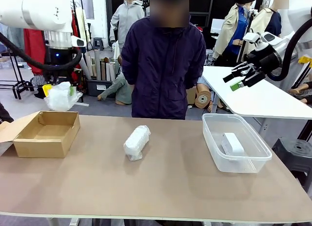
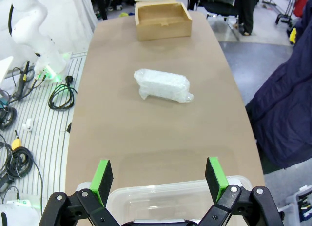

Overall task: Separate and place wrapped and unwrapped clocks.
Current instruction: If the picked Digital clock is wrapped, place it in the Package Box ; if not, place it in the Organizing box.

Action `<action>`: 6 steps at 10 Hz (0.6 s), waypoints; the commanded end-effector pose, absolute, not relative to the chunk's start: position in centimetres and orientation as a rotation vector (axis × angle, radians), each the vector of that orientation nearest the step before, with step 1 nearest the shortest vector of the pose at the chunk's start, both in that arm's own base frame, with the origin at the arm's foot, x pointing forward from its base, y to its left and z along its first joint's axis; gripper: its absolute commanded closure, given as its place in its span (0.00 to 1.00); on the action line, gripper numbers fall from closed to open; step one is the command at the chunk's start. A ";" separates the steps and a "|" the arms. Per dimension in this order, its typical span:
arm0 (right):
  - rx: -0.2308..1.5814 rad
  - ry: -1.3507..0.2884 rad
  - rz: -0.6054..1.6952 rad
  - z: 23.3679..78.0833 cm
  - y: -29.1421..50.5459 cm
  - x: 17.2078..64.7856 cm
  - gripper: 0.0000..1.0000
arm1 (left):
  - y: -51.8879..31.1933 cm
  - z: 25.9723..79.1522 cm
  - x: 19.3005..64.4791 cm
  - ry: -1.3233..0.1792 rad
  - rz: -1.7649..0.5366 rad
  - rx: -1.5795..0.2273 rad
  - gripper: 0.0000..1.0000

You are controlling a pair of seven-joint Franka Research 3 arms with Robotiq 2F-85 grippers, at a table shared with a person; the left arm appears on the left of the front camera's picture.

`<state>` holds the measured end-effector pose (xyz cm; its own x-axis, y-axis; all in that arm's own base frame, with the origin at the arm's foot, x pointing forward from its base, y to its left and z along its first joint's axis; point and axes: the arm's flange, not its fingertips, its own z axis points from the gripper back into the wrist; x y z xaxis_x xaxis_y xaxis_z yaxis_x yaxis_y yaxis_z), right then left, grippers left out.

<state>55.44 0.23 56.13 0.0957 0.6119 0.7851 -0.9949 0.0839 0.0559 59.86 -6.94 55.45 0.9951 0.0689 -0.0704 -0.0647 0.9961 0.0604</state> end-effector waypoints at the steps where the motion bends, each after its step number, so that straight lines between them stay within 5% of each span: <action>1: 0.705 -0.691 1.356 56.3 0.3 55.3 0.00 | -4.7 53.1 59.0 0.013 0.102 0.126 1.00; 6: 0.705 -0.691 1.356 56.3 0.3 55.3 0.00 | 0.3 49.1 59.0 -0.059 0.056 0.151 1.00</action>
<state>55.44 0.23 56.12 0.0958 0.6119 0.7851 -0.9949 0.0840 0.0559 60.13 -0.48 48.89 0.9965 0.0596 0.0585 -0.0683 0.9848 0.1600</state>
